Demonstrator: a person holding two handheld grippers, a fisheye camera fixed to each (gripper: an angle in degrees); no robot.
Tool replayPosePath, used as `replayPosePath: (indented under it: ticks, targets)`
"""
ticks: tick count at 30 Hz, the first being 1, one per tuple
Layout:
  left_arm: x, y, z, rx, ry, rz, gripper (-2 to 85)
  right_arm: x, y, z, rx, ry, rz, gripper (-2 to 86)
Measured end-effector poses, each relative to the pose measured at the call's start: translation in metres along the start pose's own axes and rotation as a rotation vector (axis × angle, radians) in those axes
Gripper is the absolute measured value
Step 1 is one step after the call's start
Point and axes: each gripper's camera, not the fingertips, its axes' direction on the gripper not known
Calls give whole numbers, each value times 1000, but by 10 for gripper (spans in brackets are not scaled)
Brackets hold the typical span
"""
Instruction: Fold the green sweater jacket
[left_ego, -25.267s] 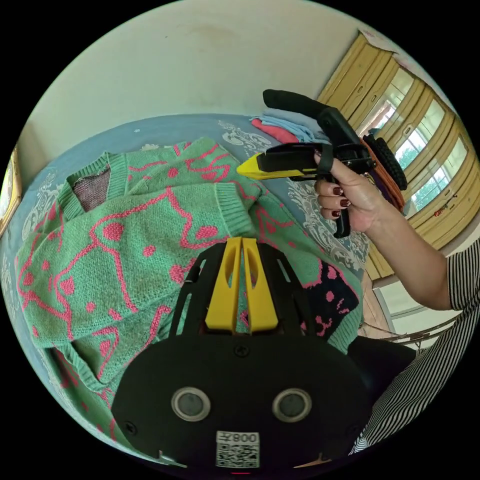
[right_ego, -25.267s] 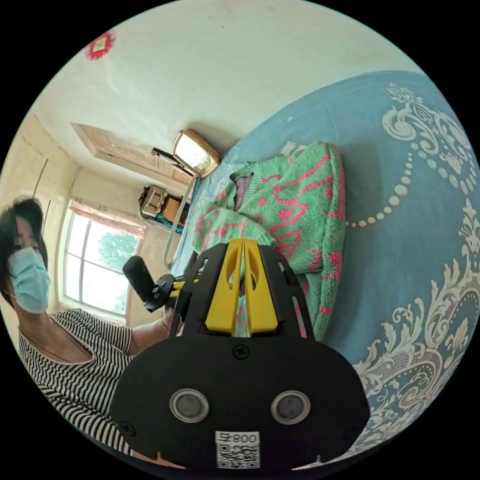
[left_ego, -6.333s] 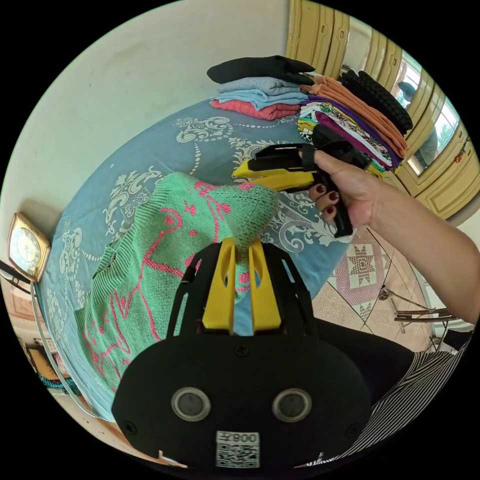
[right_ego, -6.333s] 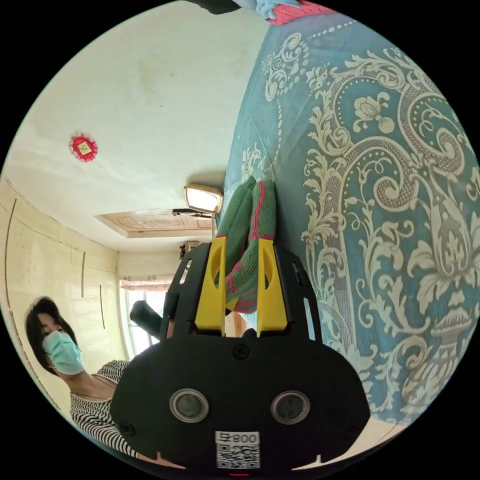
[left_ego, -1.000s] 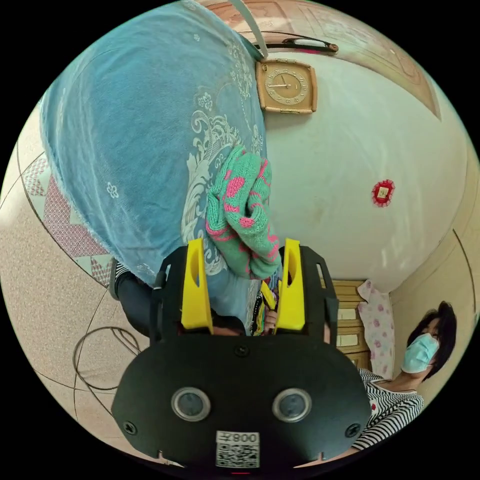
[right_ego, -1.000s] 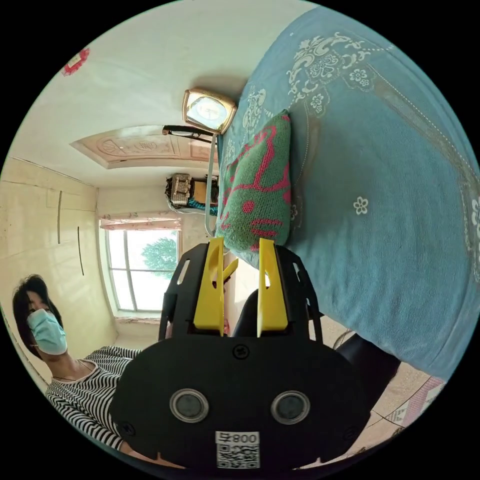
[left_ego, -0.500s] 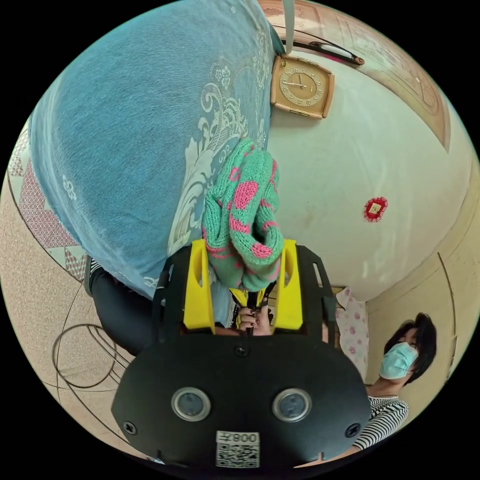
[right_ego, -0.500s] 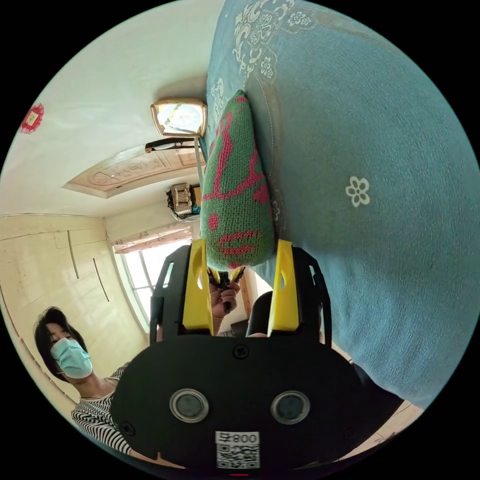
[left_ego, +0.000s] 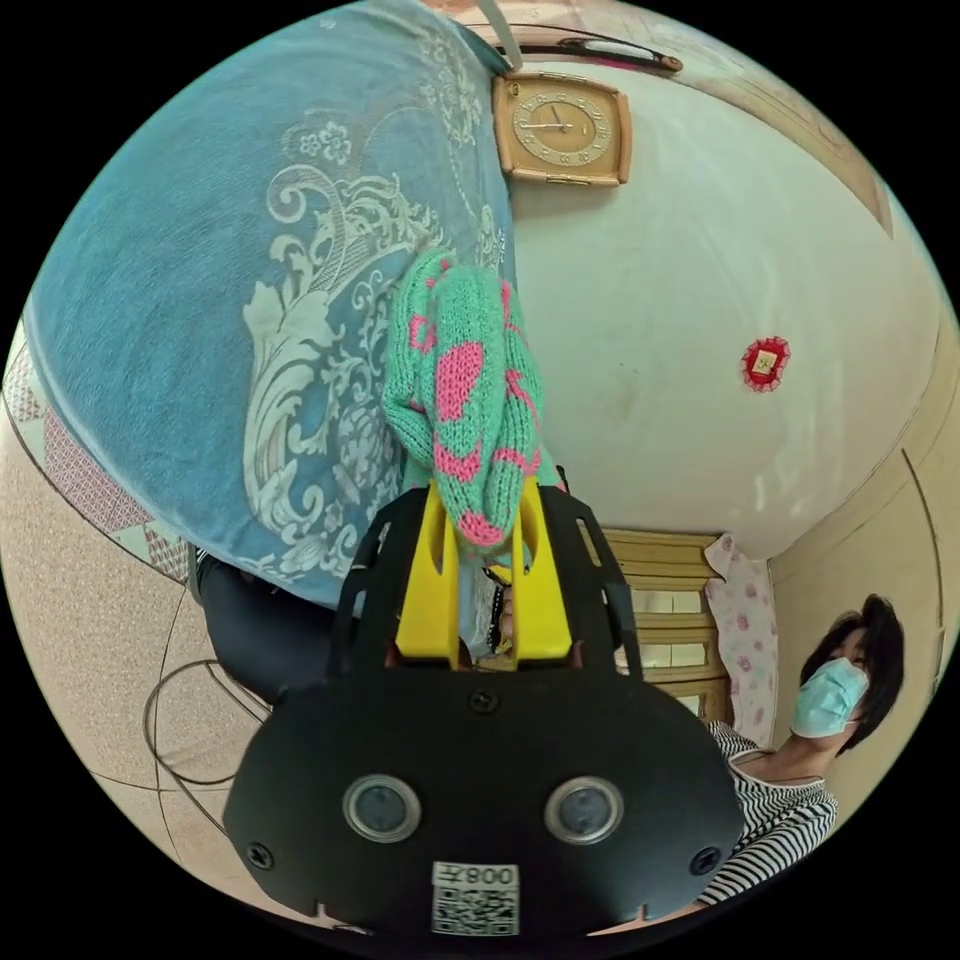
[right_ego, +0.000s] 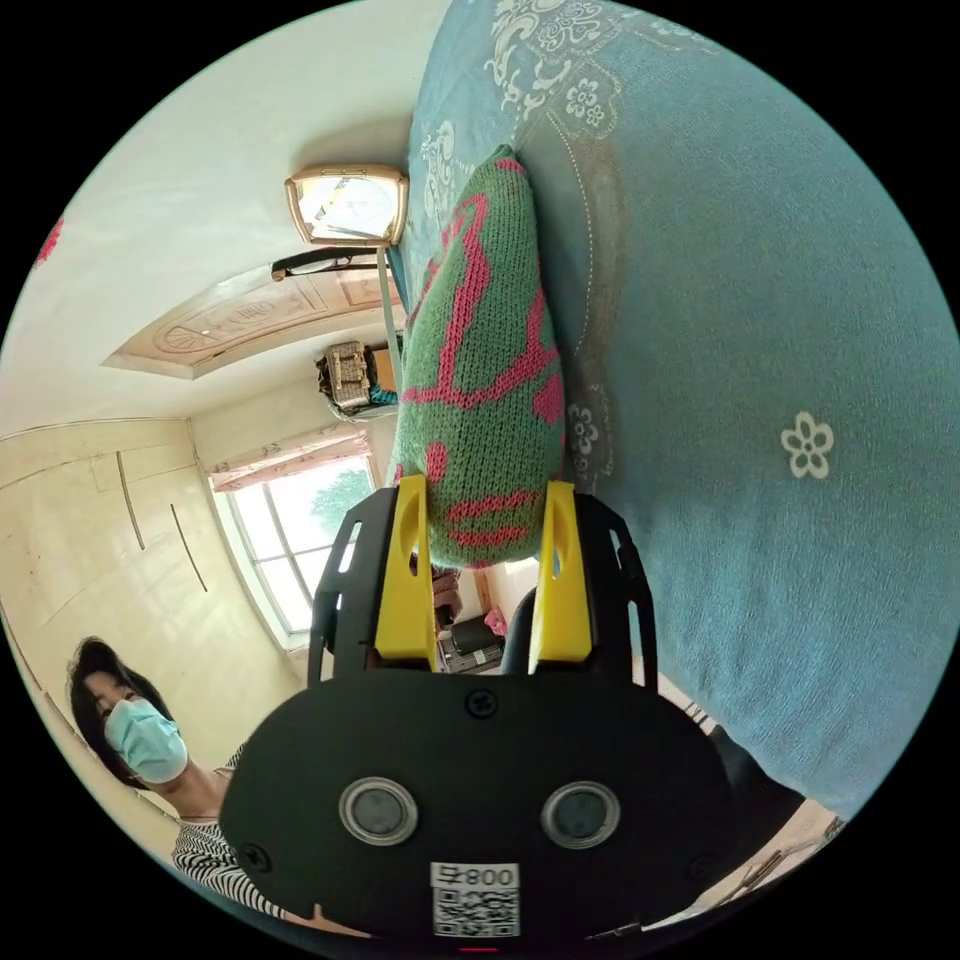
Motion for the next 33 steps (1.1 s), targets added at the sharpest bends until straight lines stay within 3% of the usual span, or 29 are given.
replayPosePath:
  ticks: [8,19,33]
  targets:
    - [79,67,24,-100,1,90,93,-7,98,-49,4,-42,-59,138]
    - [187,163,112,-276,-41,183,91,26,315,-135,85,-95,-50,134]
    - [348,140,280,-425,-95,275,91,11,454,-213,244,-188,-118,132]
